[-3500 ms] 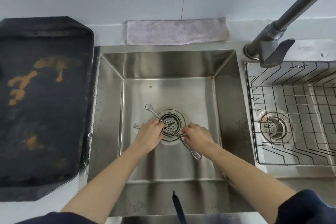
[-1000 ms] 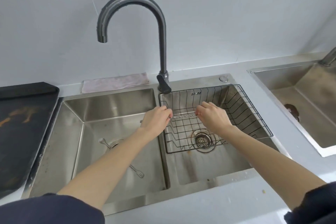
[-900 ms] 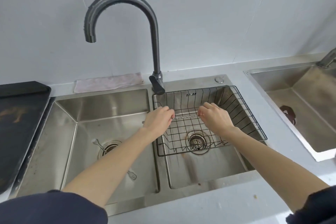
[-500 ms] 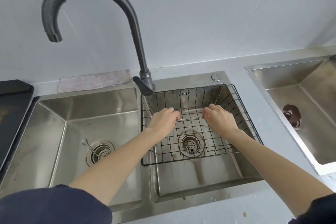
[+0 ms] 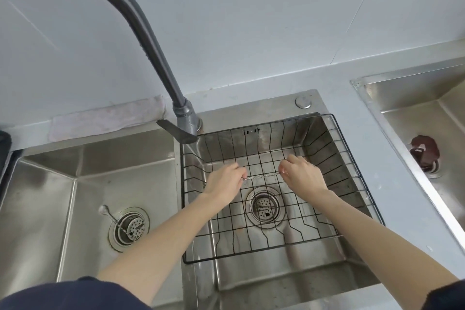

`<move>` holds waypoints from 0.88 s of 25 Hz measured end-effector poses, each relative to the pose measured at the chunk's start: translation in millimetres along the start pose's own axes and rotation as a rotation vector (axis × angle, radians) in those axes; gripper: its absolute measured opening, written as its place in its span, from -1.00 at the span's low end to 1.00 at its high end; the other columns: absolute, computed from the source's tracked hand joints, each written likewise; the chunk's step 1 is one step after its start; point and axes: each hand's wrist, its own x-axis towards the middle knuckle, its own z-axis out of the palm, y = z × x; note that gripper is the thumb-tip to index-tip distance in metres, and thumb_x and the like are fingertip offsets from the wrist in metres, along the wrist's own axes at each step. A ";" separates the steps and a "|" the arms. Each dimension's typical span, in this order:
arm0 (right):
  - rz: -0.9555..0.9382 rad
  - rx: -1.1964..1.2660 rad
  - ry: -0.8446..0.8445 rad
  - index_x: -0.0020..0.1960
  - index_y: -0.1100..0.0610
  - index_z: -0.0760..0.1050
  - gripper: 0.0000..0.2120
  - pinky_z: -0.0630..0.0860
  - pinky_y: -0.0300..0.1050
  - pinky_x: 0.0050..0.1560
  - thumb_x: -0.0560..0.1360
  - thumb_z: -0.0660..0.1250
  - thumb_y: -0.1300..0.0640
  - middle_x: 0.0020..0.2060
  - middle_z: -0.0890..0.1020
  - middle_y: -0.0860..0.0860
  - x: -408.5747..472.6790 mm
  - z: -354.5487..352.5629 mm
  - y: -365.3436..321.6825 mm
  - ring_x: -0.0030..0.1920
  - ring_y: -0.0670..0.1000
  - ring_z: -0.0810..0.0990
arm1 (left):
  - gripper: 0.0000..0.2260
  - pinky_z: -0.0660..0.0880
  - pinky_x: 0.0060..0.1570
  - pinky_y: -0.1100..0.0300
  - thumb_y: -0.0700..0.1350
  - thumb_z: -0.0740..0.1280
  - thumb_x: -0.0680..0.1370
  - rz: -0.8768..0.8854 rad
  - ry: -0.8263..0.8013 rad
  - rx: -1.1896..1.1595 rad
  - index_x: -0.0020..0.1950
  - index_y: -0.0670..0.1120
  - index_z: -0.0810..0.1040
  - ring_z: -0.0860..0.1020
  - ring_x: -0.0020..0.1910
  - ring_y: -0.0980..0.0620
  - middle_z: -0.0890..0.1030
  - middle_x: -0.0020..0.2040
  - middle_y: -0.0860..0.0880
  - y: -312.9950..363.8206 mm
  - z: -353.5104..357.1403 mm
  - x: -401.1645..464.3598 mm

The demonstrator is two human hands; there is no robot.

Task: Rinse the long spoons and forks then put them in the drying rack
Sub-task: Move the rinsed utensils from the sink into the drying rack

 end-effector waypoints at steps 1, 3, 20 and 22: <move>0.013 0.002 -0.015 0.11 0.15 0.51 -0.81 0.48 -0.02 -0.06 0.57 0.18 0.16 0.07 0.54 0.09 2.6 2.9 0.5 0.12 0.11 0.50 | -0.78 0.54 0.00 0.11 -0.18 0.14 0.60 -0.005 -0.009 -0.007 0.18 -0.10 0.50 0.53 0.12 0.00 0.54 0.15 -0.04 -1.8 3.4 2.8; 0.021 -0.008 -0.029 0.11 0.15 0.50 -0.81 0.49 -0.01 -0.06 0.57 0.17 0.17 0.07 0.54 0.08 6.5 7.7 1.0 0.13 0.12 0.50 | -0.78 0.54 -0.01 0.10 -0.18 0.14 0.60 -0.013 -0.027 -0.015 0.18 -0.10 0.50 0.53 0.11 0.00 0.54 0.14 -0.04 -5.8 8.7 7.6; 0.022 -0.078 -0.072 0.23 0.12 0.47 -0.74 0.43 -0.02 0.17 0.57 0.17 0.16 0.18 0.55 0.06 -8.0 -12.4 -27.4 0.24 0.11 0.47 | -0.76 0.56 0.07 0.09 -0.19 0.14 0.60 -0.011 0.009 0.003 0.21 -0.11 0.50 0.58 0.10 -0.03 0.57 0.18 -0.04 -9.2 -8.9 -11.4; 0.015 -0.079 -0.057 0.26 0.12 0.44 -0.71 0.45 -0.01 0.15 0.56 0.17 0.17 0.20 0.56 0.06 -16.2 -20.7 -38.6 0.22 0.12 0.49 | -0.76 0.55 0.09 0.06 -0.16 0.14 0.60 -0.015 0.033 0.012 0.21 -0.11 0.50 0.58 0.10 -0.05 0.57 0.18 -0.05 -10.3 -18.5 -24.3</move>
